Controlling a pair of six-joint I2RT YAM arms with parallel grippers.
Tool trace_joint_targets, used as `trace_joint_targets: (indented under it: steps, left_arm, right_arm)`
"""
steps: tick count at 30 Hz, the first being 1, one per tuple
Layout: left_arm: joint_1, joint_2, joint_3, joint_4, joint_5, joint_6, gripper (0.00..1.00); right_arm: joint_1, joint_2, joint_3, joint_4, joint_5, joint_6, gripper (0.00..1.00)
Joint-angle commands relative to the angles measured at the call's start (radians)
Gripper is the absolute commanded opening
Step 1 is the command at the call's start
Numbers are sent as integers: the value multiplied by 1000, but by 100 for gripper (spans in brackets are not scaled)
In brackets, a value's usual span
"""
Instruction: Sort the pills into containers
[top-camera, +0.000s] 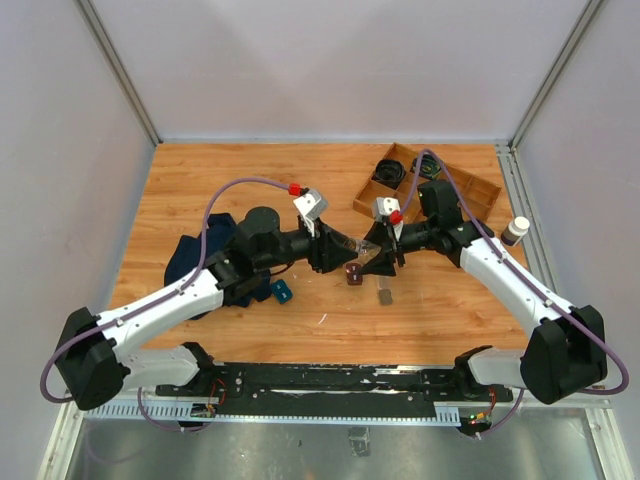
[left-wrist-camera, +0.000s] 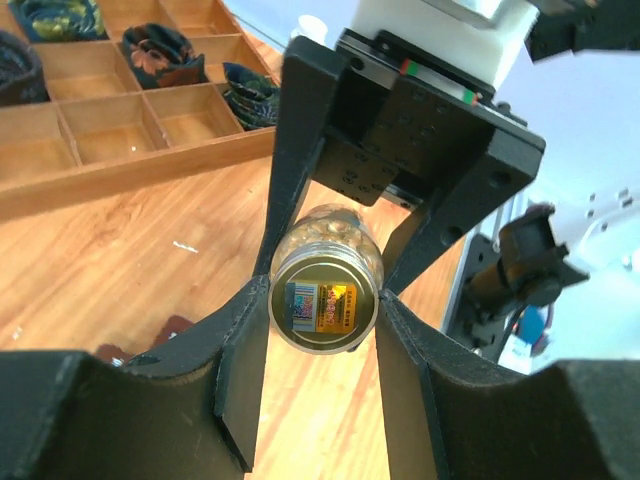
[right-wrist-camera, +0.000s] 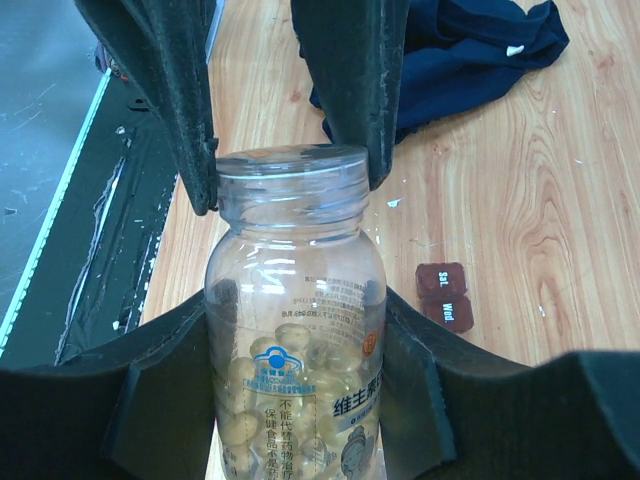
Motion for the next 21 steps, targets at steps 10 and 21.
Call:
trace_joint_targets:
  steps: [10, 21]
  left_arm:
    - [-134, -11, 40, -131, -557, -532, 0]
    - [-135, -67, -14, -33, -518, -555, 99]
  right_arm:
    - [1, 4, 35, 23, -6, -35, 1]
    - [1, 5, 35, 24, -5, -36, 1]
